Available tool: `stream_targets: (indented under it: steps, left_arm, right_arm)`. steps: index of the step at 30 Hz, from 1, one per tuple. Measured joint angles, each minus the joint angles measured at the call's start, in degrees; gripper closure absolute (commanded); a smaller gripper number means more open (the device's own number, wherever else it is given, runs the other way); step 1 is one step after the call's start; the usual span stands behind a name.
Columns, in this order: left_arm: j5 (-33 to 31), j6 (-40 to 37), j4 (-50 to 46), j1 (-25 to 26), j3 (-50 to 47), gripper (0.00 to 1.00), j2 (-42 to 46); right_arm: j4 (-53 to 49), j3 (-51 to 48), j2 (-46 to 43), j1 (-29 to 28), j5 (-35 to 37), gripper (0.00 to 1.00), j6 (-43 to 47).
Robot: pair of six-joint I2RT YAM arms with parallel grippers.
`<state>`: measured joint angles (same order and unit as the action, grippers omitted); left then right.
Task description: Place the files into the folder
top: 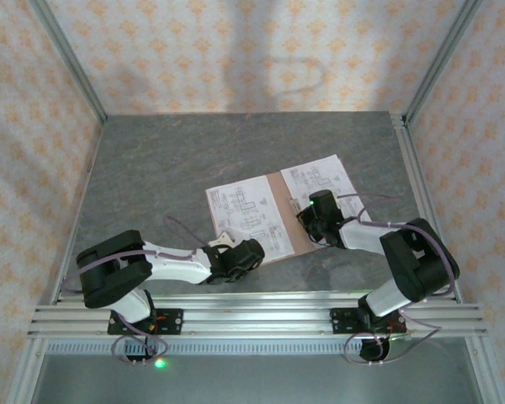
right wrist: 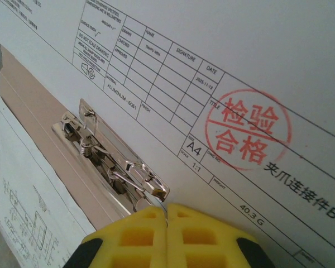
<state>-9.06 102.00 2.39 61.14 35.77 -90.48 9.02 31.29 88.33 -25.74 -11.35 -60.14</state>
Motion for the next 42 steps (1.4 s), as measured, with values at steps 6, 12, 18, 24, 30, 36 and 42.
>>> stream_targets:
  steps: [6, 12, 18, 24, 30, 36, 42]
  left_arm:
    - [-0.3, 0.0, 0.2, 0.0, -0.2, 1.0, 0.0]
    - [-0.4, -0.1, 0.5, 0.0, -0.3, 1.0, 0.0]
    - [-0.3, -3.2, -2.7, -0.2, -0.2, 0.94, 1.7]
    - [-0.4, -9.1, -11.8, -1.9, 2.2, 0.88, 7.3]
    - [1.9, -13.6, -11.9, -6.0, 3.5, 0.88, 7.0]
    - [5.5, -18.0, -12.4, -7.6, 8.1, 0.89, -0.4]
    - [7.3, -19.7, -12.1, -7.6, 11.0, 0.89, -3.8]
  right_arm:
    - [-0.7, 2.2, 2.1, -1.5, 3.2, 1.0, 0.0]
    - [-1.9, 3.3, 2.8, -3.4, 7.0, 1.0, 0.0]
    - [-1.9, 3.6, 3.1, -3.7, 7.8, 1.0, 0.0]
    - [-1.7, 5.0, 4.7, -3.7, 8.8, 1.0, 0.0]
    - [-2.2, 5.4, 4.7, -3.7, 8.8, 1.0, 0.3]
    - [-6.5, 8.3, 5.4, -3.7, 8.4, 0.87, 2.4]
    - [-9.1, 9.5, 5.4, -3.6, 8.1, 0.84, 3.3]
